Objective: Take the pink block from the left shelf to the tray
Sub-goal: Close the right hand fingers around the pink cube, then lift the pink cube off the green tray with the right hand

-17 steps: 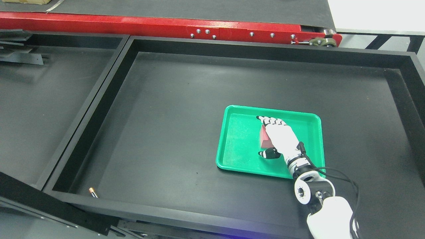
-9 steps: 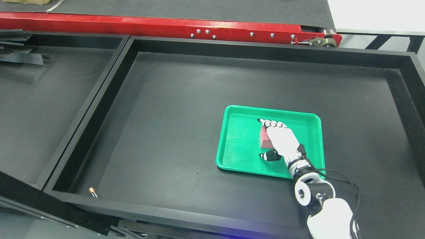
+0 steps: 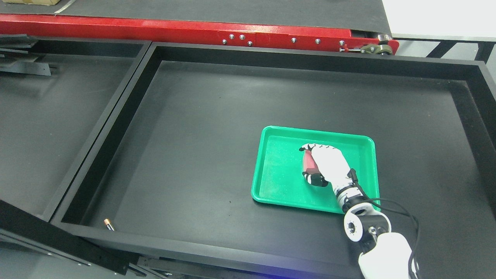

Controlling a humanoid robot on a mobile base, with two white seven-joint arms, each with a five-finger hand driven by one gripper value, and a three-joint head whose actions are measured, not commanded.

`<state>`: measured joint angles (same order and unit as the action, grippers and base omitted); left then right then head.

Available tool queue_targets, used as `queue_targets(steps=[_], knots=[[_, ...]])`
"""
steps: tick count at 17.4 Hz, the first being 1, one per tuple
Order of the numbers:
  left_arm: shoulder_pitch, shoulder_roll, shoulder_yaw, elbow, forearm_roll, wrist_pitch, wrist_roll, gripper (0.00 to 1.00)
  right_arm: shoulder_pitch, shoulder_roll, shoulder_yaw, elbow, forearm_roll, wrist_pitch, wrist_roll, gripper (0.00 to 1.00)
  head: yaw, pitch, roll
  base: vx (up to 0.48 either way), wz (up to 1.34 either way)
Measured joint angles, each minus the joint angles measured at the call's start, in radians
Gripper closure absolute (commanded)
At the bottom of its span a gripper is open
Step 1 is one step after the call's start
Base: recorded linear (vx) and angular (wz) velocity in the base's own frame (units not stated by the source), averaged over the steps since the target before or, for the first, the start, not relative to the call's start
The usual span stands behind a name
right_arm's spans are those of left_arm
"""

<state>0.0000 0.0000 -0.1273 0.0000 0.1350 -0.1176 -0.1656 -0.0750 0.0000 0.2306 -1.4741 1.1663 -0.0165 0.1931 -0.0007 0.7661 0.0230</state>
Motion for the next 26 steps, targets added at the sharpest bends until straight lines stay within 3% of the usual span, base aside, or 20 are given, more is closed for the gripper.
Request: queue_targets(steps=[2,4,12,26], knots=[[0.0,0.0,0.0,0.0,0.0,0.0,0.0,0.0,0.001,0.0,0.0,0.0,0.0,-0.013,0.002,0.94,0.0,0.0,0.0,0.0,0.0],[0.0,0.0,0.0,0.0,0.0,0.0,0.0,0.0,0.001,0.0,0.001,0.001,0.0,-0.019,0.004,0.96,0.0,0.0,0.0,0.0,0.0],[0.0,0.0,0.0,0.0,0.0,0.0,0.0,0.0,0.008,0.0,-0.004,-0.006,-0.013,-0.033,-0.012,0.97,0.0,0.0,0.0,0.0,0.0],[0.0,0.0,0.0,0.0,0.0,0.0,0.0,0.0,0.042,0.0,-0.081,-0.096,-0.148,-0.111,-0.286,0.97,0.0,0.0,0.0,-0.005,0.0]])
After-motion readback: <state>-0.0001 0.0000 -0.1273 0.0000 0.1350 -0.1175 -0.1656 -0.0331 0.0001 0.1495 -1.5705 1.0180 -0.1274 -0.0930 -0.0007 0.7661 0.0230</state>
